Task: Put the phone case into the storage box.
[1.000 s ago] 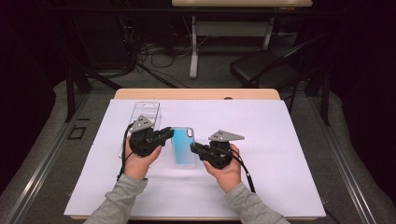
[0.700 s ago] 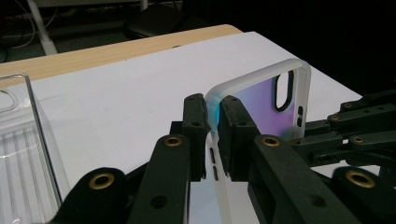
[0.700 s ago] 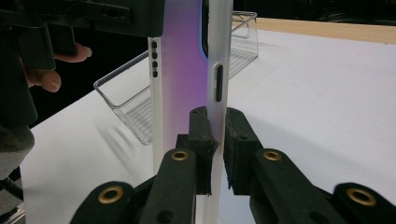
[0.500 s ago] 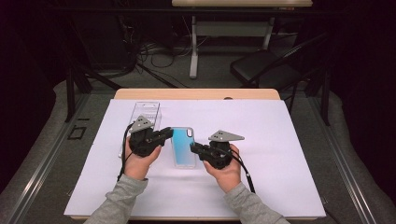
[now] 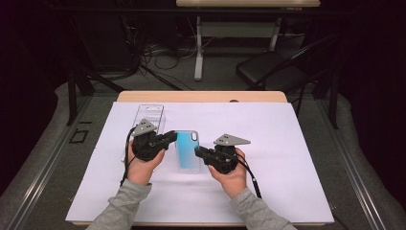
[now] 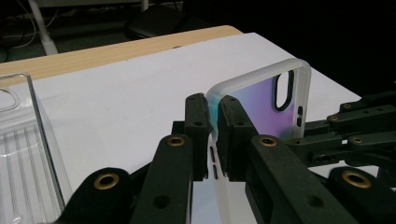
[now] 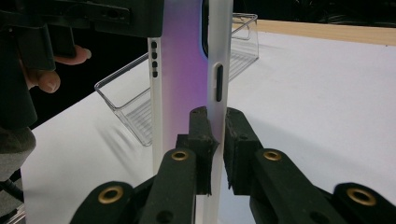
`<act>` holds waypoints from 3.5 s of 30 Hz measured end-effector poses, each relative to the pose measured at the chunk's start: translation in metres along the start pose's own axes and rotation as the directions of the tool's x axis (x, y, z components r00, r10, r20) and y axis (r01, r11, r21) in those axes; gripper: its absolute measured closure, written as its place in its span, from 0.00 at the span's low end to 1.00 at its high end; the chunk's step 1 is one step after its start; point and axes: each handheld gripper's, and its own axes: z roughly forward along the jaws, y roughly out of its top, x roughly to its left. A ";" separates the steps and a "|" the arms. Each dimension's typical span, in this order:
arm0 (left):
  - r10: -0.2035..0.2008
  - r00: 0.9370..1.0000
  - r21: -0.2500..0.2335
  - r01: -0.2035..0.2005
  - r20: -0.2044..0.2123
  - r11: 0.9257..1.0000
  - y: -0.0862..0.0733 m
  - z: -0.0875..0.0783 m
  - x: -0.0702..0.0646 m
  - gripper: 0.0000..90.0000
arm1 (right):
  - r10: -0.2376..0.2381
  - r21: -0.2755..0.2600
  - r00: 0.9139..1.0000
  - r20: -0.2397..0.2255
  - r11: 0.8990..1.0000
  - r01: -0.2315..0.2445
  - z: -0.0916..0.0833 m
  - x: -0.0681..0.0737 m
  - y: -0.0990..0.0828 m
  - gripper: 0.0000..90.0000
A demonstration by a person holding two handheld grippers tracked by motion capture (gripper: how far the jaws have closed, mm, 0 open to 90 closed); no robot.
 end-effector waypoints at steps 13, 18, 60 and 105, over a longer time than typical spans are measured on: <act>-0.005 1.000 -0.005 0.005 0.001 1.000 0.000 0.000 0.000 0.93 | 0.004 -0.007 1.000 -0.003 1.000 -0.004 0.000 0.000 0.000 0.92; -0.010 1.000 -0.003 0.010 0.001 1.000 0.000 0.000 0.000 0.93 | 0.007 -0.007 1.000 -0.005 1.000 -0.008 0.000 -0.001 0.000 0.92; -0.020 1.000 0.000 0.020 -0.016 1.000 -0.002 0.001 0.004 0.93 | 0.034 -0.021 0.999 -0.023 0.999 -0.035 0.002 -0.003 0.000 0.76; 0.022 0.993 -0.089 -0.032 -0.118 0.995 0.000 -0.013 0.024 0.93 | -0.078 -0.017 0.995 0.061 0.997 0.079 0.000 -0.008 0.005 0.61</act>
